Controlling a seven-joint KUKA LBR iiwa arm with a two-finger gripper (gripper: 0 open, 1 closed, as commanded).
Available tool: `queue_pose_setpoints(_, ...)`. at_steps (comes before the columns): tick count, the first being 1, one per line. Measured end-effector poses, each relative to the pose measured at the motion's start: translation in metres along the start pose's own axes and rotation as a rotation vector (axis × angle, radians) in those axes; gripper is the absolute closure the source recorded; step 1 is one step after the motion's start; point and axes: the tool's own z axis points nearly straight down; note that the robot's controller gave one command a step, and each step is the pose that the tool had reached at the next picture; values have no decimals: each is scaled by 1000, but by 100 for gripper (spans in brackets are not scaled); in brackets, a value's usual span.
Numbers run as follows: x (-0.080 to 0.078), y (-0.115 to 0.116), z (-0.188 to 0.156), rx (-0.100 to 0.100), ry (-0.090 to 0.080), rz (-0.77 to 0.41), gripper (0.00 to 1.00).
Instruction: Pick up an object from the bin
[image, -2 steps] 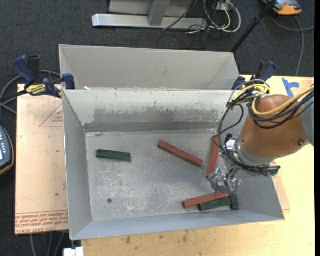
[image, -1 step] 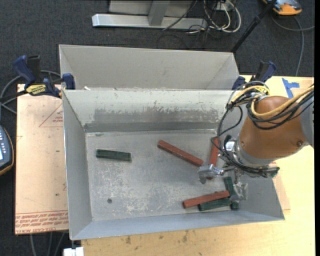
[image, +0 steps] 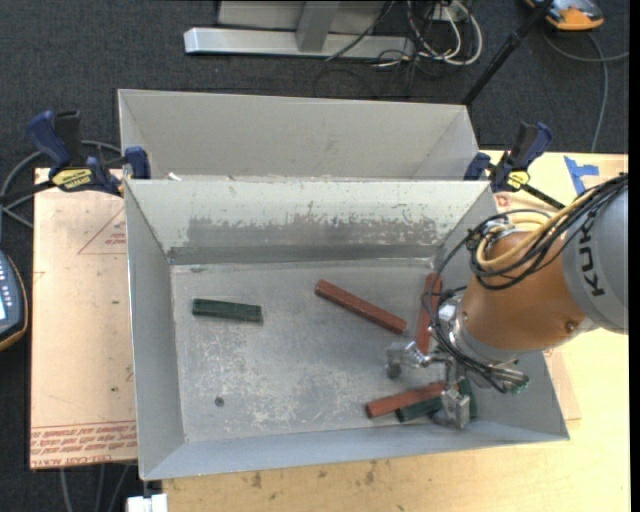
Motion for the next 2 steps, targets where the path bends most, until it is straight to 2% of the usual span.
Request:
queue_pose_setpoints(1, 3, 3, 2, -9, 12, -1, 100)
queue_pose_setpoints(2, 8, -32, -156, -2, 8, -35, 100)
